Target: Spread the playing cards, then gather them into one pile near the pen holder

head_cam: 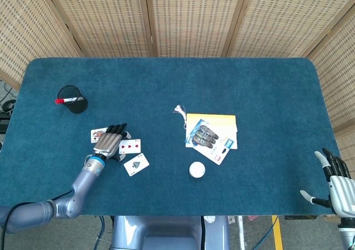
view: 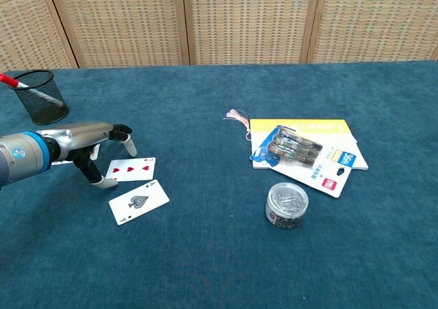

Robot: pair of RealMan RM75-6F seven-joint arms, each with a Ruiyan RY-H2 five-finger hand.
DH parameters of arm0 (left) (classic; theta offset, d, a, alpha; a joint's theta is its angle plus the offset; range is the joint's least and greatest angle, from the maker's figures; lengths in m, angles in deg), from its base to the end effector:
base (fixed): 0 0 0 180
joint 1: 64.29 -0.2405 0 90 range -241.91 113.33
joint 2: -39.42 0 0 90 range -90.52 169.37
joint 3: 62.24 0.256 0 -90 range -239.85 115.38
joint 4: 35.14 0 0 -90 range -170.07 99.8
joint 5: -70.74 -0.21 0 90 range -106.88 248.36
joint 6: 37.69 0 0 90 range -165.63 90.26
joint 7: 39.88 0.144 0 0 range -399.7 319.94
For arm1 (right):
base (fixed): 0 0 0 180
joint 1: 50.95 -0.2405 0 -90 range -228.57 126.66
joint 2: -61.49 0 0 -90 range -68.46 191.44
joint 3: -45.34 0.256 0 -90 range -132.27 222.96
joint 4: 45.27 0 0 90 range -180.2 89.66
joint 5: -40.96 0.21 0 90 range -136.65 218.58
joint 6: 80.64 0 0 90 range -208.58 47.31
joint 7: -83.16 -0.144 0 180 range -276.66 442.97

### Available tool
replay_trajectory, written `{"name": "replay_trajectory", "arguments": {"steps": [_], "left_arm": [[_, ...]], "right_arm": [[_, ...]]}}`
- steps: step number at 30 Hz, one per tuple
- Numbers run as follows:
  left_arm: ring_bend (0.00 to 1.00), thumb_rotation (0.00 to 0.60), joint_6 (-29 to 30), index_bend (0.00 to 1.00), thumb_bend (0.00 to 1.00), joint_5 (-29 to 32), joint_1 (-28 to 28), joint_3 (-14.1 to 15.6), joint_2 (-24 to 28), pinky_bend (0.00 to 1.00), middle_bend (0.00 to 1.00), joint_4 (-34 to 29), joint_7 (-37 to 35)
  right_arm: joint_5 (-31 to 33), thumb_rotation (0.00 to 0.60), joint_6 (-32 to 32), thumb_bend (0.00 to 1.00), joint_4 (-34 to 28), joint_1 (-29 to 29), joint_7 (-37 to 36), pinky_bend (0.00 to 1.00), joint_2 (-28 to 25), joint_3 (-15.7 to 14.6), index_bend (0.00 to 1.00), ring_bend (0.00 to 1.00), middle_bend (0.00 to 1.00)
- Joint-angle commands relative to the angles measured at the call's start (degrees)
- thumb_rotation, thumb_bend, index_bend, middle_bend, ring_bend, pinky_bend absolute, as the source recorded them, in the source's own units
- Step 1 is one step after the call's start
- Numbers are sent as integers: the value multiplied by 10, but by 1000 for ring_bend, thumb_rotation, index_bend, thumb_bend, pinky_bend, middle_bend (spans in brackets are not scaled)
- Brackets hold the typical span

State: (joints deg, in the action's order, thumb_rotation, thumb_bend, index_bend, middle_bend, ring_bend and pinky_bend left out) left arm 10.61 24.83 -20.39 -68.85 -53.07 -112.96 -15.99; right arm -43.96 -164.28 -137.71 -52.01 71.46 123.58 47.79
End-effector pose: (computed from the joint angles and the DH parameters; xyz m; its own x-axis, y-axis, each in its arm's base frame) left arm -0.1991 0.3432 -0.0487 0.4259 0.4698 0.7732 0.9039 -0.1839 -0.3861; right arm -0.3290 -0.1582 0.1674 0.2297 -0.0446 0.9722 -0.9692 0.0807 0.2327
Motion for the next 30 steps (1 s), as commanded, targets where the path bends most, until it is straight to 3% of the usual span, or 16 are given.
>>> {"name": "replay_trajectory", "arguments": {"steps": [1, 10, 19, 30], "left_arm": [[0, 600, -2, 268, 309, 5, 2, -1, -6, 0, 0, 7, 2], [0, 600, -2, 303, 302, 0, 3, 3, -21, 0, 0, 23, -1], [0, 600, 12, 625, 312, -7, -1, 3, -35, 0, 0, 34, 2], [0, 600, 27, 727, 326, -20, -11, -3, -36, 0, 0, 33, -6]], "right_arm": [[0, 600, 0, 158, 0, 0, 0, 0, 0, 0, 61, 0, 0], [0, 600, 2, 156, 0, 0, -4, 0, -1, -1, 60, 0, 0], [-1, 600, 2, 156, 1, -1, -7, 0, -2, -1, 60, 0, 0], [-1, 600, 2, 158, 1, -1, -7, 0, -2, -2, 60, 0, 0]]}}
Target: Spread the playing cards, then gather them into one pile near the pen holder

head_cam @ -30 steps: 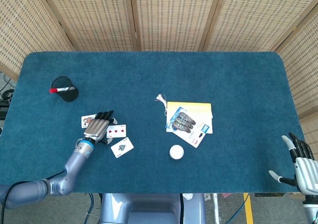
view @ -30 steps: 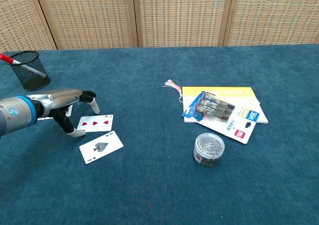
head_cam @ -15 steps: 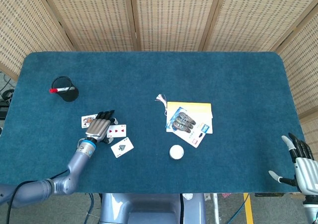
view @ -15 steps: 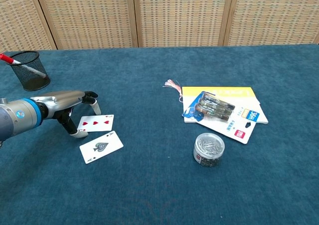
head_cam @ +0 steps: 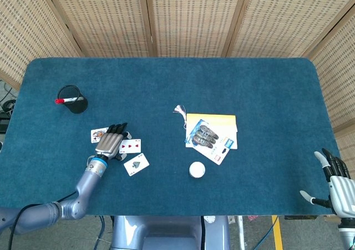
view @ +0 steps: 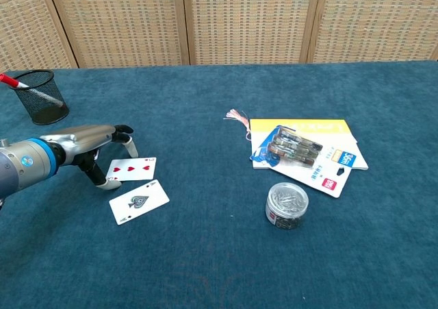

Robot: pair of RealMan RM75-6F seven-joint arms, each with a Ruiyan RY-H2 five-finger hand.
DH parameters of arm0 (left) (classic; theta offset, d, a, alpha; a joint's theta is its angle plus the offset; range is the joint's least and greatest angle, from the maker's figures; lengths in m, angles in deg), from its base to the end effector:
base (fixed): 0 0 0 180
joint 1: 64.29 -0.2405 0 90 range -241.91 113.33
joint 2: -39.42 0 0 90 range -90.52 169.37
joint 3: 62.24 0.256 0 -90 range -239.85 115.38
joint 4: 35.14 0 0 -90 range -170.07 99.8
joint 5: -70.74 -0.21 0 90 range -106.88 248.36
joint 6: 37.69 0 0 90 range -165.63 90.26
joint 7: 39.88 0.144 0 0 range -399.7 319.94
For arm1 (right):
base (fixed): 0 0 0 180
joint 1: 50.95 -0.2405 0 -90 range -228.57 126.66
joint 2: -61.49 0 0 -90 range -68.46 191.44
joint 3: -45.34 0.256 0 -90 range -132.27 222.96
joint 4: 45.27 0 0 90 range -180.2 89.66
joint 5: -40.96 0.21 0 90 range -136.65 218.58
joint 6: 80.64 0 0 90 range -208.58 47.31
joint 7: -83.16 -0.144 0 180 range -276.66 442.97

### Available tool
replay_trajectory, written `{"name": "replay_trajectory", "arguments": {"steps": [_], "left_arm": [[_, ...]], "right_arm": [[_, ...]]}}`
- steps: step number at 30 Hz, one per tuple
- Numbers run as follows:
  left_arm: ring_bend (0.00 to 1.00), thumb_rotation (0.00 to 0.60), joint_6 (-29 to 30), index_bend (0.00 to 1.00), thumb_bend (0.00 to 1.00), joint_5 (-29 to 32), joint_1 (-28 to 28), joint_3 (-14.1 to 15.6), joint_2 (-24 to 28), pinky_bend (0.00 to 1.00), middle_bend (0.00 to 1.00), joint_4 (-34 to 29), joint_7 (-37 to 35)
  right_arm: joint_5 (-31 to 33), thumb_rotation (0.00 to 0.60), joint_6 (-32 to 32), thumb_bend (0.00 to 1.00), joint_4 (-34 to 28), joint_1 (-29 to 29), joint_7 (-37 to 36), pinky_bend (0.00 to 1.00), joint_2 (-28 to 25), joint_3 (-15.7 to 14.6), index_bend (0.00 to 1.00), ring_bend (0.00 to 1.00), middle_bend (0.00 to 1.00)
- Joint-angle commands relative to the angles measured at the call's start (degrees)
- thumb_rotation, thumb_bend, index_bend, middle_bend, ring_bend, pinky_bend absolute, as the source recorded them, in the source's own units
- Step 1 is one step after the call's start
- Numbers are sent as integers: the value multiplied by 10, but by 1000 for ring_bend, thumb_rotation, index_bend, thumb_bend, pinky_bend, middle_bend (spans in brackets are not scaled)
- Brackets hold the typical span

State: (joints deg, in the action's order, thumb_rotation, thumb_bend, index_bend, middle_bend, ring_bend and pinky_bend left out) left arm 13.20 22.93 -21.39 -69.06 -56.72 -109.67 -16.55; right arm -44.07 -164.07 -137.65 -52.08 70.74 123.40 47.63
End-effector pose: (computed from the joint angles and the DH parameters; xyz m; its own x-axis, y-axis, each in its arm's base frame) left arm -0.1996 0.3414 -0.0599 0.4217 0.4349 0.7956 0.9062 -0.1724 -0.3861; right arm -0.3294 -0.1580 0.1675 0.2215 -0.0499 0.9739 -0.9711 0.0798 0.2250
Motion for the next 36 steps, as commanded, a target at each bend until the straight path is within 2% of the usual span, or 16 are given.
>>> {"name": "replay_trajectory", "arguments": {"steps": [1, 15, 36], "left_arm": [[0, 600, 1, 730, 326, -1, -2, -1, 1, 0, 0, 0, -1], [0, 600, 7, 767, 337, -6, -8, -9, 3, 0, 0, -3, -4], [0, 600, 11, 767, 332, 8, -13, -27, 24, 0, 0, 3, -5]], "right_arm": [[0, 600, 0, 156, 0, 0, 0, 0, 0, 0, 60, 0, 0], [0, 600, 1, 156, 0, 0, 0, 0, -1, 0, 60, 0, 0], [1, 600, 2, 156, -1, -1, 3, 0, -1, -1, 60, 0, 0]]}}
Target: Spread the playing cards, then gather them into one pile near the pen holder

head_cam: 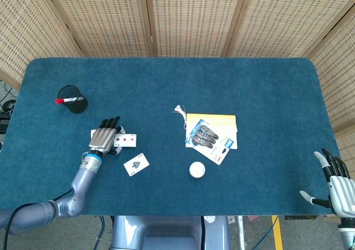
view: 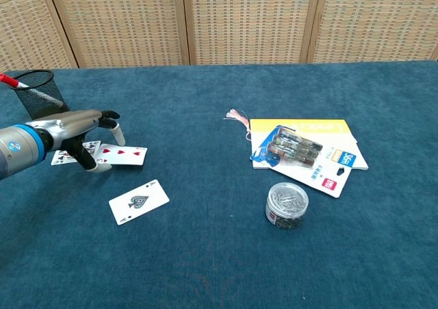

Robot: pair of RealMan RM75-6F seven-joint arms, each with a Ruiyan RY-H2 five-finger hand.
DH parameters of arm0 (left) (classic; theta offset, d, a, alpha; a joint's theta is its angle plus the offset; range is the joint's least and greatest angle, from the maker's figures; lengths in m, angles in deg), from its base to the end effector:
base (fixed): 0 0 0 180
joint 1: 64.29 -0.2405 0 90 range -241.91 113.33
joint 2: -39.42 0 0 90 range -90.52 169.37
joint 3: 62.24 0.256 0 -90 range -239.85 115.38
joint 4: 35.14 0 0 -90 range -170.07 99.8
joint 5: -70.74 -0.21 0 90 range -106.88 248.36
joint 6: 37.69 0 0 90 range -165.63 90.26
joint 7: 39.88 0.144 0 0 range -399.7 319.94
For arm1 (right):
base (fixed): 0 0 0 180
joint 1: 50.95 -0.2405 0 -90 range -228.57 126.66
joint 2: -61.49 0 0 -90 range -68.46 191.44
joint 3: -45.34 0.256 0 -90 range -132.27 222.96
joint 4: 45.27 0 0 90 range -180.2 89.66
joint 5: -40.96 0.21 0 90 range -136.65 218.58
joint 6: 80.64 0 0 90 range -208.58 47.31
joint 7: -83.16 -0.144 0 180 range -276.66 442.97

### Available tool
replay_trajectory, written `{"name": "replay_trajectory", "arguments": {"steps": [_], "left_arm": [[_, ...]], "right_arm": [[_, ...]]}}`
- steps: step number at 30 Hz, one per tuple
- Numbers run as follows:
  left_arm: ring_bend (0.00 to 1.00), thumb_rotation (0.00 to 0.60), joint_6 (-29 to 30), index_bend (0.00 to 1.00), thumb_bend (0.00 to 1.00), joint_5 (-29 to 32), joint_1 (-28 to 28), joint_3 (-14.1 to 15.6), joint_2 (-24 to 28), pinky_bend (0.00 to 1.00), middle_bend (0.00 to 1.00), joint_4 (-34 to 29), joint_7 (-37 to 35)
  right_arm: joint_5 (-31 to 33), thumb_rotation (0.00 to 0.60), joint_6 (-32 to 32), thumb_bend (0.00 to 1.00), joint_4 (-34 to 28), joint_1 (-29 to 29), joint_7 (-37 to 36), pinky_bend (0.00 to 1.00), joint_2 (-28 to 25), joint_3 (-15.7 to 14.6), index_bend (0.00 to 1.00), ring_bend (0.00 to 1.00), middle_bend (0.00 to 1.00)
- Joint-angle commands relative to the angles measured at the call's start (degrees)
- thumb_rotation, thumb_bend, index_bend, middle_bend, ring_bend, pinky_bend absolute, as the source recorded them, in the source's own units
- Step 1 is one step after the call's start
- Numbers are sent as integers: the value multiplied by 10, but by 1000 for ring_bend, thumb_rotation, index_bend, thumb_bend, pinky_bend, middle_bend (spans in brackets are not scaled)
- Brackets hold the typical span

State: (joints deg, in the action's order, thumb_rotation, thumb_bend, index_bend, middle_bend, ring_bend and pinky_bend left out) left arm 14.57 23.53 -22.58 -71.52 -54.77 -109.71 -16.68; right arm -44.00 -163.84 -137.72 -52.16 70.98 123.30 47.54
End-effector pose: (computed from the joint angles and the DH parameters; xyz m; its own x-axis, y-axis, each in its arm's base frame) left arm -0.2080 0.3535 -0.0386 0.4011 0.3854 0.8310 0.9141 -0.1102 -0.3902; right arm -0.3296 -0.1581 0.1673 0.2257 -0.0551 0.9726 -0.9699 0.0806 0.2296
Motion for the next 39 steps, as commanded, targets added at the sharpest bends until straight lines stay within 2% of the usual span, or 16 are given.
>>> {"name": "replay_trajectory", "arguments": {"steps": [1, 13, 23, 34, 39], "left_arm": [[0, 600, -4, 767, 332, 3, -3, -3, 7, 0, 0, 5, -7], [0, 600, -12, 767, 330, 4, -24, -11, 38, 0, 0, 30, -48], [0, 600, -46, 763, 321, -27, -49, -5, 39, 0, 0, 103, -127], [0, 600, -56, 683, 314, -70, -52, -3, 28, 0, 0, 121, -159], [0, 600, -55, 585, 293, -74, -52, -2, 24, 0, 0, 128, -151]], "right_arm": [[0, 600, 0, 156, -1, 0, 1, 0, 0, 0, 60, 0, 0], [0, 600, 0, 156, -1, 0, 1, 0, 0, 0, 60, 0, 0], [1, 600, -1, 156, -2, 0, 8, 0, 1, 1, 60, 0, 0], [2, 600, -1, 156, -3, 0, 10, 0, 1, 1, 60, 0, 0], [2, 600, 0, 156, -2, 0, 9, 0, 1, 1, 60, 0, 0]]}}
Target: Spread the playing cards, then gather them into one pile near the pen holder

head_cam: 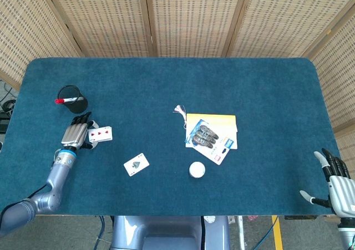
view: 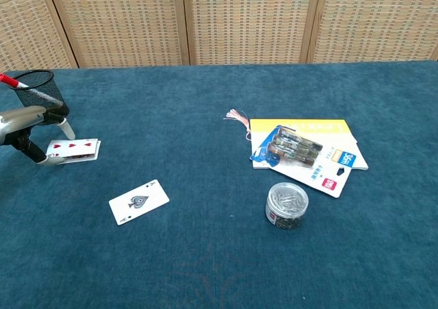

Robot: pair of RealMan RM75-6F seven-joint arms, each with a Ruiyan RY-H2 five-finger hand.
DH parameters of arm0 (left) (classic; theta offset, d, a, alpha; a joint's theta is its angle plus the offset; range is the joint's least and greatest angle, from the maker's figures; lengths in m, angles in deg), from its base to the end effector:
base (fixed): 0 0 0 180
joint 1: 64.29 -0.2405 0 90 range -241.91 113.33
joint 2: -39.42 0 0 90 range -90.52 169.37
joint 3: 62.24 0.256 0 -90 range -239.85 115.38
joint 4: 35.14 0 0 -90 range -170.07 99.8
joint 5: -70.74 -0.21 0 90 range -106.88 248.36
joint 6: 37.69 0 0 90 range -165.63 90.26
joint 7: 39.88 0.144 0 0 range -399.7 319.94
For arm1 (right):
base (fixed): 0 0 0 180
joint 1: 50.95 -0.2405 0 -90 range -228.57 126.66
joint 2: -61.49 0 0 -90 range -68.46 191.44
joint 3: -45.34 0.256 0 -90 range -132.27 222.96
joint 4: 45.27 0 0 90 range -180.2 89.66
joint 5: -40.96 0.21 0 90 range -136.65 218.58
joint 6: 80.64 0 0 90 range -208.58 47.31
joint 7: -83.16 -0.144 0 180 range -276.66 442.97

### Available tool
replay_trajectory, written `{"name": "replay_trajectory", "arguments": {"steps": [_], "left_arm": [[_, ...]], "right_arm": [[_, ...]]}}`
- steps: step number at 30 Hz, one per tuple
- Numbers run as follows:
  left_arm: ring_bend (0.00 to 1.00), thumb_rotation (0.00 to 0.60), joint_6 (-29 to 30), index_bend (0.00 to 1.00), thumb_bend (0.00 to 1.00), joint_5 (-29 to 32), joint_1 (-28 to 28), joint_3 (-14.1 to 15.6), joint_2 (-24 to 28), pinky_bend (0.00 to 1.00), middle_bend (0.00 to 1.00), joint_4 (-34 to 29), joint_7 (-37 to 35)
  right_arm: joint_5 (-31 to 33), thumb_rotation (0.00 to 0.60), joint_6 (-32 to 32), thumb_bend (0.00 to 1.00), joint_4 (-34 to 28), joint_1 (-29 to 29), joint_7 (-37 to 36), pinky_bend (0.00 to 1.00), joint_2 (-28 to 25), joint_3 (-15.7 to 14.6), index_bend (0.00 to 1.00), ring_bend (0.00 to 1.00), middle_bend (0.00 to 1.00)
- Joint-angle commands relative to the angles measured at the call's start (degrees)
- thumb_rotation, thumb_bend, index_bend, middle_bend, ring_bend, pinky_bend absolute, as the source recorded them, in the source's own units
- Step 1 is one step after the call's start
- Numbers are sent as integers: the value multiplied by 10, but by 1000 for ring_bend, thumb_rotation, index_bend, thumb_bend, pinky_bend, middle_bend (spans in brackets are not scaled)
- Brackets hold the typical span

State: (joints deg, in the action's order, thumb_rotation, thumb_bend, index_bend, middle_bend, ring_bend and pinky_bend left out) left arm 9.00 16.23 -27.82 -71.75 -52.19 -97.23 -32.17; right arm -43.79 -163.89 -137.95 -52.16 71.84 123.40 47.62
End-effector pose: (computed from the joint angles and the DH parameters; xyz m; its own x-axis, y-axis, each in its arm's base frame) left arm -0.2860 0.3663 0.0009 0.3435 0.3621 0.8666 0.9248 0.0306 -0.3793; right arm -0.3290 -0.1583 0.1668 0.2344 -0.0535 0.9707 -0.9677 0.0826 0.2382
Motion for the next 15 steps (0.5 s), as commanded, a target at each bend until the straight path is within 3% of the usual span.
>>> {"name": "replay_trajectory", "arguments": {"steps": [1, 5, 10, 15], "left_arm": [[0, 600, 0, 570, 291, 0, 0, 0, -3, 0, 0, 5, 6], [0, 600, -2, 553, 289, 1, 1, -1, -5, 0, 0, 8, 11], [0, 600, -6, 388, 274, 0, 0, -2, -4, 0, 0, 6, 11], [0, 600, -6, 311, 273, -1, 0, -3, -3, 0, 0, 5, 12]], "right_arm": [[0, 600, 0, 156, 0, 0, 0, 0, 0, 0, 60, 0, 0], [0, 600, 0, 156, 0, 0, 0, 0, 0, 0, 60, 0, 0], [0, 600, 0, 156, 0, 0, 1, 0, 0, 0, 60, 0, 0], [0, 600, 0, 156, -1, 0, 1, 0, 0, 0, 60, 0, 0]]}}
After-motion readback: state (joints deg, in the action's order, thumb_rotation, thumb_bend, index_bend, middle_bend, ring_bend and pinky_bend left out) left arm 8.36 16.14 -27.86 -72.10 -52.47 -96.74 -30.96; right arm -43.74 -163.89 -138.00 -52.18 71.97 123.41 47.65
